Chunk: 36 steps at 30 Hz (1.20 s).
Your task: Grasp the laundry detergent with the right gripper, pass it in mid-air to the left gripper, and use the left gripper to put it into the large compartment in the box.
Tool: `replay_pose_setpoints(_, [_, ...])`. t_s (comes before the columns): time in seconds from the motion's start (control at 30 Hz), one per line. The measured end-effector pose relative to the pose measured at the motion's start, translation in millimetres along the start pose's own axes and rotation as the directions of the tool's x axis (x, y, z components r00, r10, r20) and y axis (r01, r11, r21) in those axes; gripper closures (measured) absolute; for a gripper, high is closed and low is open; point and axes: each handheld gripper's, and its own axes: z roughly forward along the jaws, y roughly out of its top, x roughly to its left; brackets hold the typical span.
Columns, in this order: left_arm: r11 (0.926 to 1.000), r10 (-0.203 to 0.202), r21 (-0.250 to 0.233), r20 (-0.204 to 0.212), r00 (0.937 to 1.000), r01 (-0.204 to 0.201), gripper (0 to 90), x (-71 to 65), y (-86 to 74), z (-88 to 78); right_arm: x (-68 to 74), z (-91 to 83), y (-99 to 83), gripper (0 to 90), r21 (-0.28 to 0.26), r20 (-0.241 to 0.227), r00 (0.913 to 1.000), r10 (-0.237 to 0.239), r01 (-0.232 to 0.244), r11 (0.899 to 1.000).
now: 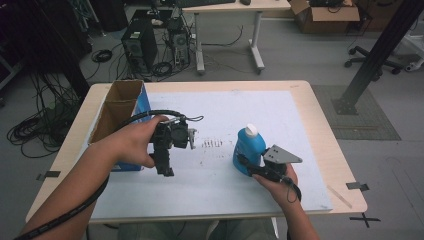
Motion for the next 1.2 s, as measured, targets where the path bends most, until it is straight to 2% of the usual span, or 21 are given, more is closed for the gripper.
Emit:
replay_pose_setpoints(0.17, [1.0000,0.000,-0.003,-0.002,1.0000,0.000,0.2,-0.1,1.1,-0.6,1.9,0.2,1.5,45.3,0.005,-0.004,0.9997,-0.026,0.026,1.000])
replay_pose_setpoints(0.37, [1.0000,0.004,-0.004,-0.004,1.0000,-0.004,0.2,-0.1,2.8,-1.2,-0.6,-0.7,-0.2,46.1,-0.007,-0.019,0.9998,-0.009,0.008,1.000])
replay_pose_setpoints(0.53, [1.0000,0.001,-0.005,-0.004,1.0000,-0.001,0.2,-0.1,4.3,-2.8,-2.0,-4.6,4.9,46.1,-0.006,-0.034,0.9992,-0.022,0.022,1.000])
replay_pose_setpoints(0.87, [0.9999,0.003,-0.010,-0.010,0.9999,-0.003,0.2,-0.7,8.7,-11.7,-9.3,-18.6,29.2,45.9,-0.037,-0.100,0.9940,-0.046,0.042,0.998])
replay_pose_setpoints(1.2, [0.9999,0.005,-0.010,-0.007,1.0000,-0.005,0.2,-2.1,11.6,-19.1,-15.4,-28.9,45.4,45.4,-0.040,-0.192,0.9799,-0.056,0.049,0.998])
